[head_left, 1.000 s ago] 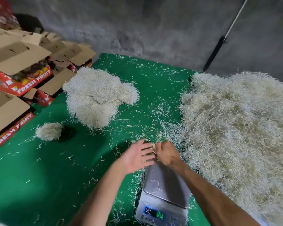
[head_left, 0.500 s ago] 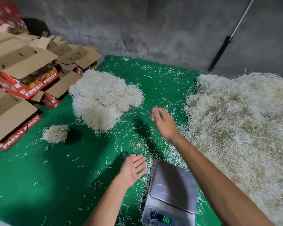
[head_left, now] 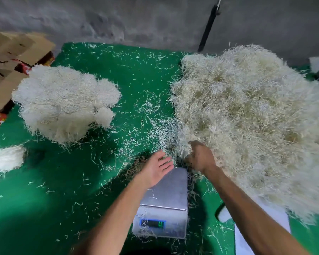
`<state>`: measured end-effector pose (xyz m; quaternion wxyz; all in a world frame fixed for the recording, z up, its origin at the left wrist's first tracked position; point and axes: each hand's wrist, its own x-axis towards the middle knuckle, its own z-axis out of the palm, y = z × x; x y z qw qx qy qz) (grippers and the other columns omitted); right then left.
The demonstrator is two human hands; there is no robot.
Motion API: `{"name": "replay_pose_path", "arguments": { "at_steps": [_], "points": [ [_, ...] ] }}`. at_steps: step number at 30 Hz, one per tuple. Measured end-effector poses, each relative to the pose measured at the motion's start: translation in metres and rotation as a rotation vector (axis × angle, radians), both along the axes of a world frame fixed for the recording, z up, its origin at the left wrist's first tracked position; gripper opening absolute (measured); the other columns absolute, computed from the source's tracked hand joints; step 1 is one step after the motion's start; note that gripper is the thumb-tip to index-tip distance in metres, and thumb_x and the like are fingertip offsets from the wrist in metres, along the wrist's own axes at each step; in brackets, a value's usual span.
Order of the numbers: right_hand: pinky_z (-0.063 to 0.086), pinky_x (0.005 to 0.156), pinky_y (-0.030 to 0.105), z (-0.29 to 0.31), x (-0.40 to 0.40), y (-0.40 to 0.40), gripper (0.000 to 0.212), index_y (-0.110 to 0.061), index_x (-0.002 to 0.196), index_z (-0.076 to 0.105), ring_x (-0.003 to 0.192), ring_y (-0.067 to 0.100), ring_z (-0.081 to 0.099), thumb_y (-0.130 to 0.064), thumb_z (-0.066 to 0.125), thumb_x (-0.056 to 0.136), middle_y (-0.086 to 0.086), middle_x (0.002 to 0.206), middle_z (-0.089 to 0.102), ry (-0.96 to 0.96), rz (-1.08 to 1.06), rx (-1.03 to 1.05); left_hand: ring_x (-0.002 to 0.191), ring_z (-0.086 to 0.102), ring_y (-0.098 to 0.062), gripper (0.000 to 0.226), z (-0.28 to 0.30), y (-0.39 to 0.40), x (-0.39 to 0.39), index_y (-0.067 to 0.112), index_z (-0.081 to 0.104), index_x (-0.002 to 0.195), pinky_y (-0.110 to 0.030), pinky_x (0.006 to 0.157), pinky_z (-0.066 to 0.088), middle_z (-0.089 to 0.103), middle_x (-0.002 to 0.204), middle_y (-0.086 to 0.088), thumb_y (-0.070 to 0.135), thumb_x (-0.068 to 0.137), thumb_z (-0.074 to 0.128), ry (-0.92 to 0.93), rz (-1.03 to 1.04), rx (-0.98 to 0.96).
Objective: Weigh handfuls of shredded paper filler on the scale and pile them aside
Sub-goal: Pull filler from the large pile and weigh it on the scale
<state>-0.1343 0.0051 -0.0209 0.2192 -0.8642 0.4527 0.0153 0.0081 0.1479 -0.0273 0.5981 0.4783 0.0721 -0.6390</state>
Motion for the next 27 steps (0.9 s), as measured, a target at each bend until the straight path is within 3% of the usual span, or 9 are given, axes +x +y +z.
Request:
{"name": "replay_pose_path", "arguments": {
  "at_steps": [2,4,7,10,13,15,18,20,27],
  "points": [
    [0.046,0.057,0.012,0.024,0.02,0.013,0.059,-0.019,0.146,0.049,0.059,0.002,0.059,-0.037,0.07,0.094,-0.005,0.077,0.06,-0.255,0.067,-0.013,0.133,0.049,-0.043,0.063,0.011,-0.023,-0.007,0.023,0.037,0.152,-0.059,0.105,0.047,0.046,0.148,-0.023,0.053,0.099,0.054,0.021,-0.078,-0.04],
    [0.048,0.092,0.023,0.04,0.032,0.024,0.069,-0.027,0.156,0.034,0.091,-0.001,0.061,-0.049,0.063,0.097,0.0,0.116,0.068,-0.472,0.194,-0.025,0.119,0.064,-0.037,0.058,0.03,-0.043,-0.005,0.015,0.053,0.136,-0.055,0.087,0.057,0.064,0.129,-0.022,0.059,0.098,0.05,0.041,-0.063,-0.075],
    [0.028,0.12,0.042,0.045,0.027,0.014,0.087,-0.028,0.162,0.016,0.144,0.008,0.035,-0.06,0.062,0.095,-0.007,0.159,0.036,-0.616,0.272,-0.193,0.101,0.066,-0.026,0.03,0.052,-0.069,0.014,0.008,0.057,0.13,-0.042,0.088,0.057,0.065,0.113,-0.007,0.024,0.107,0.047,-0.197,-0.117,0.012],
    [0.017,0.125,0.052,0.041,0.014,-0.012,0.114,-0.034,0.163,0.0,0.156,0.02,0.019,-0.074,0.069,0.081,-0.004,0.17,0.012,-0.503,0.125,-0.087,0.105,0.069,-0.017,0.042,0.074,-0.089,0.034,0.027,0.051,0.138,-0.032,0.092,0.058,0.06,0.127,0.002,0.008,0.1,0.056,-0.563,-0.169,0.115],
    [0.036,0.118,0.056,0.033,0.004,-0.029,0.114,-0.023,0.163,0.006,0.135,0.036,0.05,-0.05,0.081,0.081,0.018,0.15,0.048,-0.357,-0.045,0.023,0.142,0.042,-0.028,0.071,0.108,-0.107,0.042,0.032,0.04,0.149,-0.054,0.113,0.035,0.036,0.157,-0.002,0.068,0.09,0.057,-0.67,-0.264,-0.001],
    [0.044,0.108,0.052,0.031,-0.001,-0.041,0.083,-0.006,0.156,0.032,0.12,0.04,0.057,-0.036,0.074,0.092,0.023,0.131,0.06,-0.343,-0.101,-0.038,0.145,0.034,-0.027,0.104,0.124,-0.128,0.044,0.04,0.031,0.151,-0.055,0.116,0.023,0.027,0.162,0.004,0.094,0.067,0.057,-0.859,-0.378,0.024],
    [0.049,0.097,0.046,0.05,0.003,-0.067,0.05,-0.005,0.131,0.06,0.113,0.037,0.06,-0.02,0.078,0.087,0.018,0.121,0.064,-0.412,-0.135,-0.221,0.142,0.039,-0.024,0.128,0.127,-0.145,0.043,0.03,0.027,0.156,-0.044,0.111,0.032,0.028,0.164,-0.001,0.093,0.053,0.068,-1.433,-0.807,0.108],
    [0.052,0.094,0.046,0.064,0.008,-0.081,0.038,-0.007,0.125,0.061,0.109,0.031,0.06,-0.016,0.069,0.089,0.011,0.117,0.062,-0.39,-0.098,-0.354,0.139,0.043,-0.024,0.115,0.124,-0.153,0.047,0.019,0.032,0.154,-0.038,0.107,0.037,0.035,0.16,-0.006,0.075,0.064,0.078,-1.616,-0.913,0.154],
    [0.051,0.065,0.026,0.032,-0.034,-0.093,0.049,-0.011,0.13,0.054,0.064,0.008,0.052,-0.047,0.064,0.098,-0.008,0.077,0.053,-0.013,-0.141,-0.214,0.137,0.045,-0.029,0.094,0.202,-0.176,0.083,0.013,0.025,0.157,-0.045,0.11,0.041,0.042,0.154,-0.008,0.046,0.085,0.076,-1.132,-0.269,0.075]
  ]
}}
